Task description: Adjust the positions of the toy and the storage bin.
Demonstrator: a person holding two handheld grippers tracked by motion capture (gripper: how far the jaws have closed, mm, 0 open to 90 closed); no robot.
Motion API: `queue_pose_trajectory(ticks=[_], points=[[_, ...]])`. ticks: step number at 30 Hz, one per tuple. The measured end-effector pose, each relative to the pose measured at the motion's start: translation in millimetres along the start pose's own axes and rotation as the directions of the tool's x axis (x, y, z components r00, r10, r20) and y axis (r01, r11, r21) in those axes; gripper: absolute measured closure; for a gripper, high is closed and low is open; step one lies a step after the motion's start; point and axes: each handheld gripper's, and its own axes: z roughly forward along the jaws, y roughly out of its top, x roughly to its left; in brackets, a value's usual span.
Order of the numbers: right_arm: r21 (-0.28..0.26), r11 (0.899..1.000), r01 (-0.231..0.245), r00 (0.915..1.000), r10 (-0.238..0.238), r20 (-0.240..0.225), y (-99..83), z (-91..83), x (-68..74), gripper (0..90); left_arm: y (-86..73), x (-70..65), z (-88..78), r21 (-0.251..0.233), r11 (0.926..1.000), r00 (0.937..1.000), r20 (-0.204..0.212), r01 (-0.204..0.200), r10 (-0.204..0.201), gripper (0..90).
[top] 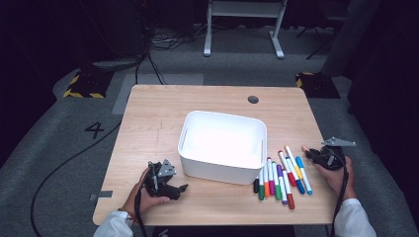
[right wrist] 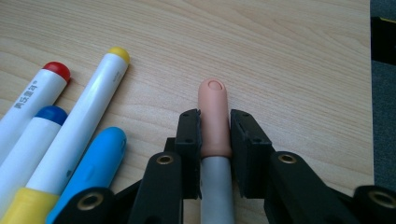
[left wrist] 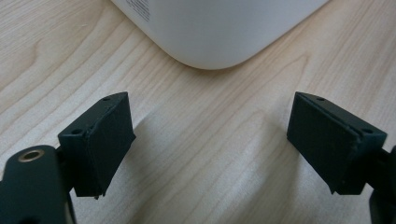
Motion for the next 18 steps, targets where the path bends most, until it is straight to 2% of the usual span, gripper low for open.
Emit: queue_pose_trajectory(ticks=[4,10,15,18], points=[[-0.010,1.000,-0.018,0.9998,0.018,-0.009,-1.2,-0.3,-2.2,74.4,0.6,0.8,0.5,0.001,1.0000,1.0000,-0.001,-0.001,0.001,14.7],[-0.029,0.999,-0.015,0.9994,0.014,-0.033,-4.1,-5.5,-5.1,74.5,0.6,0.8,0.5,0.001,1.0000,1.0000,-0.001,-0.001,0.001,14.7],[-0.077,0.997,-0.027,0.9979,0.022,-0.061,-3.5,-14.3,-3.5,74.5,0.6,0.8,0.5,0.001,1.0000,1.0000,-0.001,-0.001,0.001,14.7],[-0.094,0.996,-0.013,0.9977,0.006,-0.068,-3.1,-19.5,-2.2,74.5,0.6,0.9,0.5,0.001,1.0000,1.0000,-0.001,-0.002,0.002,14.7]])
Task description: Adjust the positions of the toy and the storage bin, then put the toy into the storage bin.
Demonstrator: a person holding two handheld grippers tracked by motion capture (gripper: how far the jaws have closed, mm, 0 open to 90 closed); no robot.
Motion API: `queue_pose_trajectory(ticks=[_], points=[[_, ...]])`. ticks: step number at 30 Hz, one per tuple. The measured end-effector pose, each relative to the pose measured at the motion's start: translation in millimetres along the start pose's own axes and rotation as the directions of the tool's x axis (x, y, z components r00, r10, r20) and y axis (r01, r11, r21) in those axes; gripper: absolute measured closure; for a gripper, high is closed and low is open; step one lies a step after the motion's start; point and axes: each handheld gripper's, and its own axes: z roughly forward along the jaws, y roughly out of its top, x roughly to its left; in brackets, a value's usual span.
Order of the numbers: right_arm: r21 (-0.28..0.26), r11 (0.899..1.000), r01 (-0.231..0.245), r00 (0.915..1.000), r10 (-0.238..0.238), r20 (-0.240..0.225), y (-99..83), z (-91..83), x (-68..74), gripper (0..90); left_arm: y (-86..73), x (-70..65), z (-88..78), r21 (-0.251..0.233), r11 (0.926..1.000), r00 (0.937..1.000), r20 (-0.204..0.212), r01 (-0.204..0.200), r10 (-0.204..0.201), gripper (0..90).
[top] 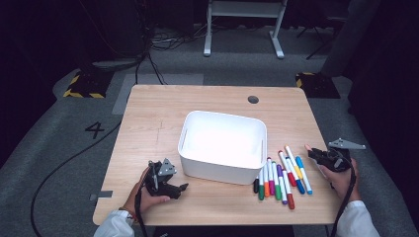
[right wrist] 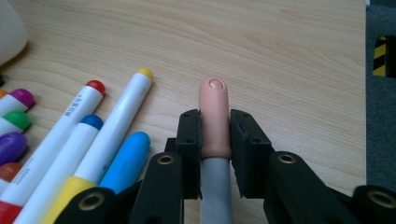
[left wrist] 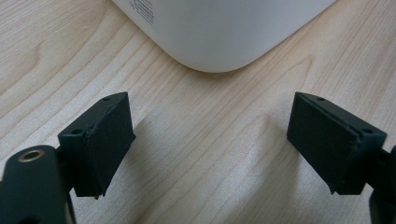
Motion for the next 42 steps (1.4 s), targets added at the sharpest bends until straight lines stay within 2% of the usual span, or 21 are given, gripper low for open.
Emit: queue_pose_trajectory(ticks=[10,11,12,15,16,21,23,24,27,29,32,36,37,39,40,42], points=[[-0.058,0.998,0.021,0.9989,-0.023,-0.040,9.0,-15.7,9.5,74.5,0.0,0.1,0.0,0.000,1.0000,1.0000,0.000,0.000,0.000,14.7],[-0.065,0.997,0.034,0.9985,-0.037,-0.039,10.3,-17.6,10.0,74.5,0.0,0.1,0.0,0.000,1.0000,1.0000,0.000,-0.001,0.001,14.7],[-0.076,0.997,0.024,0.9985,-0.028,-0.047,12.6,-20.8,12.6,74.5,0.0,0.1,0.0,0.000,1.0000,1.0000,0.001,0.000,0.000,14.7],[-0.107,0.994,0.038,0.9970,-0.045,-0.063,19.2,-30.5,19.1,74.5,0.0,0.0,0.0,0.000,1.0000,1.0000,0.001,0.000,0.000,14.7],[-0.127,0.991,0.048,0.9956,-0.058,-0.073,24.5,-37.9,25.3,74.5,0.0,0.0,0.0,0.000,1.0000,1.0000,0.000,0.000,0.000,14.7],[-0.152,0.985,0.083,0.9911,-0.098,-0.090,35.2,-51.2,36.9,74.6,0.0,0.0,0.0,0.000,1.0000,1.0000,0.001,0.000,0.000,14.7],[-0.170,0.978,0.121,0.9856,-0.139,-0.096,44.2,-62.8,47.2,74.5,0.0,0.0,0.0,0.000,1.0000,1.0000,0.001,0.000,0.000,14.7],[-0.170,0.978,0.121,0.9856,-0.139,-0.096,44.2,-62.8,47.2,74.5,0.0,0.0,0.0,0.000,1.0000,1.0000,0.001,0.000,0.000,14.7],[-0.190,0.972,0.139,0.9794,-0.163,-0.119,51.7,-74.0,56.3,74.5,0.0,0.0,0.0,0.000,1.0000,1.0000,0.001,0.000,0.000,14.7],[-0.202,0.967,0.156,0.9722,-0.186,-0.142,62.1,-85.4,65.4,74.5,0.0,0.1,0.0,0.000,1.0000,1.0000,0.001,0.000,0.000,14.7],[-0.216,0.963,0.162,0.9673,-0.198,-0.158,69.8,-91.8,71.2,74.5,0.0,0.1,0.0,0.000,1.0000,1.0000,0.000,-0.001,0.001,14.7],[-0.235,0.955,0.179,0.9535,-0.228,-0.198,86.0,-99.2,84.8,74.5,0.0,0.0,0.0,0.000,1.0000,1.0000,-0.002,0.002,-0.002,14.7],[-0.241,0.951,0.194,0.9458,-0.247,-0.211,93.9,-100.0,92.7,74.5,0.0,-0.1,0.0,0.000,1.0000,1.0000,-0.002,0.003,-0.003,14.7],[-0.244,0.949,0.200,0.9425,-0.255,-0.217,96.7,-99.7,95.8,74.5,0.0,-0.1,0.0,0.000,1.0000,1.0000,-0.002,0.002,-0.002,14.7],[-0.247,0.945,0.213,0.9356,-0.270,-0.227,102.1,-99.1,101.9,74.5,0.0,-0.1,0.0,0.000,1.0000,1.0000,-0.002,0.003,-0.003,14.7],[-0.253,0.942,0.223,0.9278,-0.284,-0.241,107.2,-97.9,107.7,74.5,0.0,-0.1,0.0,0.000,1.0000,1.0000,-0.002,0.003,-0.003,14.7]])
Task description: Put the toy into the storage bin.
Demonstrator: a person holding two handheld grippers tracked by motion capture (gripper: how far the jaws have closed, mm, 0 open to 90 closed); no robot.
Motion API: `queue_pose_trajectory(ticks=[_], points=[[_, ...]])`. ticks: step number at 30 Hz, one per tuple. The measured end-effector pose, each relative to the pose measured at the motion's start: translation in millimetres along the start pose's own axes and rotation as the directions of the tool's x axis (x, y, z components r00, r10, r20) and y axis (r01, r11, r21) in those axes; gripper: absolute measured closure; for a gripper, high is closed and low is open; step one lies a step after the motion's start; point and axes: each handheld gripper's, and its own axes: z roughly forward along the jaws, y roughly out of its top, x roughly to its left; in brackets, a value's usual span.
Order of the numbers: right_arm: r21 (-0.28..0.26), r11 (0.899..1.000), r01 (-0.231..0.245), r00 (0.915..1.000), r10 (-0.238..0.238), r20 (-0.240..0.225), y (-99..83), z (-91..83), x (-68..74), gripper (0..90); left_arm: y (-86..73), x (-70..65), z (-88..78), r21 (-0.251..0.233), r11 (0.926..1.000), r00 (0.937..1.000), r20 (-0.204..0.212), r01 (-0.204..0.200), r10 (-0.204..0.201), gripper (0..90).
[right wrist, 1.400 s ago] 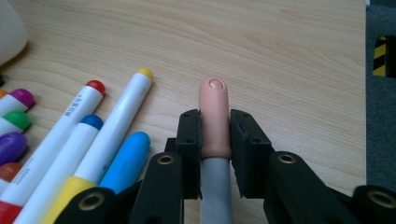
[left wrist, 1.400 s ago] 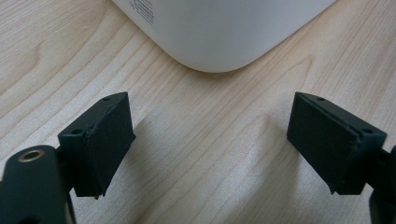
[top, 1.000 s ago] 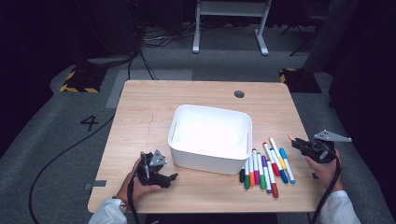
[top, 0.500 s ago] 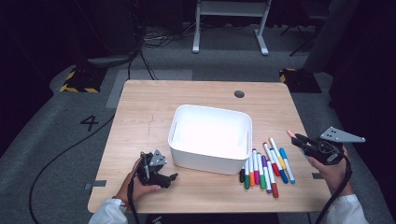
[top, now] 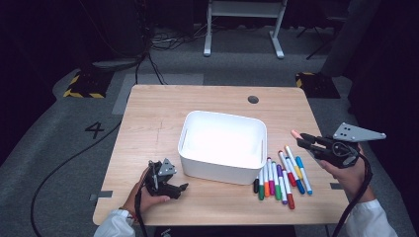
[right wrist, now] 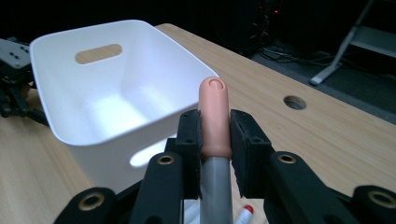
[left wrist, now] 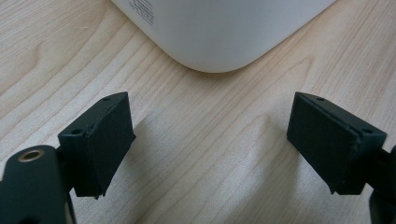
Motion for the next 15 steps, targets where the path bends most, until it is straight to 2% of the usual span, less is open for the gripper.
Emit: queue_pose_trajectory(ticks=[2,3,8,12,15], points=[[0.000,1.000,0.008,0.9998,-0.008,-0.018,7.4,4.5,5.0,74.5,0.0,0.0,0.0,0.000,1.0000,1.0000,0.000,0.000,0.000,14.7],[-0.006,1.000,0.029,0.9991,-0.029,-0.030,15.2,9.4,9.4,74.5,0.0,0.0,0.0,0.000,1.0000,1.0000,0.000,0.000,0.000,14.7],[-0.009,0.999,0.034,0.9973,-0.034,-0.065,26.0,17.9,17.5,74.5,0.0,0.0,0.0,0.000,1.0000,1.0000,0.000,0.000,0.000,14.7],[-0.010,0.997,0.073,0.9924,-0.074,-0.098,39.2,31.0,28.9,74.5,0.0,0.0,0.0,0.000,1.0000,1.0000,0.000,0.000,0.000,14.7],[-0.010,0.997,0.075,0.9907,-0.076,-0.113,44.9,36.8,35.0,74.5,0.0,0.0,0.0,0.000,1.0000,1.0000,0.000,0.000,0.000,14.7]])
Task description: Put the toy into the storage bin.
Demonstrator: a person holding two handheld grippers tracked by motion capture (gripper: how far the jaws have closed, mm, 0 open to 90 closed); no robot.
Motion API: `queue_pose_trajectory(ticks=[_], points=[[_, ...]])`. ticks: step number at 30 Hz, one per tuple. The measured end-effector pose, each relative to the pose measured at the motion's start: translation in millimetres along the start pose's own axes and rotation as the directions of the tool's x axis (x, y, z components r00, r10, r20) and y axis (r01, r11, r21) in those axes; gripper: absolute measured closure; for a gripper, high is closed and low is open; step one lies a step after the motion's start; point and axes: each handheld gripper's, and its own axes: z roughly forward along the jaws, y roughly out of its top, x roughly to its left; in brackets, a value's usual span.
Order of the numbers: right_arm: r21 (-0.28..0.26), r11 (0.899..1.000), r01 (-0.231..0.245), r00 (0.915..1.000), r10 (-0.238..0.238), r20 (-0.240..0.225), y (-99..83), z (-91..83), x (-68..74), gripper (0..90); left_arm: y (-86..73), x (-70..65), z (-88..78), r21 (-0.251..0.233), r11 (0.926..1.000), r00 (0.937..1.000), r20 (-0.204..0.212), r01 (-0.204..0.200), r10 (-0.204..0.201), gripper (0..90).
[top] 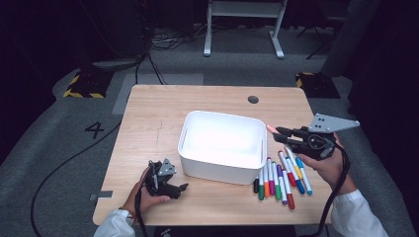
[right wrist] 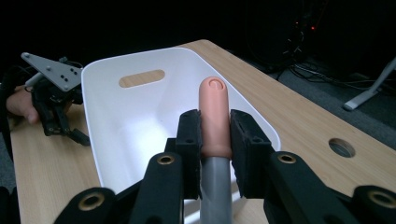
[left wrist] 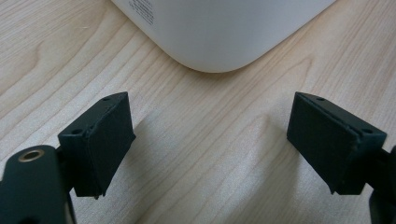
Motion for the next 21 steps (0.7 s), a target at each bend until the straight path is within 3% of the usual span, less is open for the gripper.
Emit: queue_pose_trajectory(ticks=[8,13,21], points=[[0.026,0.999,0.030,0.9985,-0.029,-0.046,20.3,30.8,18.3,74.5,0.0,0.0,0.0,0.000,1.0000,1.0000,0.000,0.000,0.000,14.7],[0.052,0.996,0.072,0.9945,-0.068,-0.079,26.8,50.3,27.7,74.5,0.0,0.0,0.0,0.000,1.0000,1.0000,0.000,0.000,0.000,14.7],[0.123,0.984,0.130,0.9854,-0.114,-0.127,29.9,85.7,45.8,74.5,0.0,0.4,0.0,0.001,1.0000,1.0000,0.003,-0.004,0.004,14.7]])
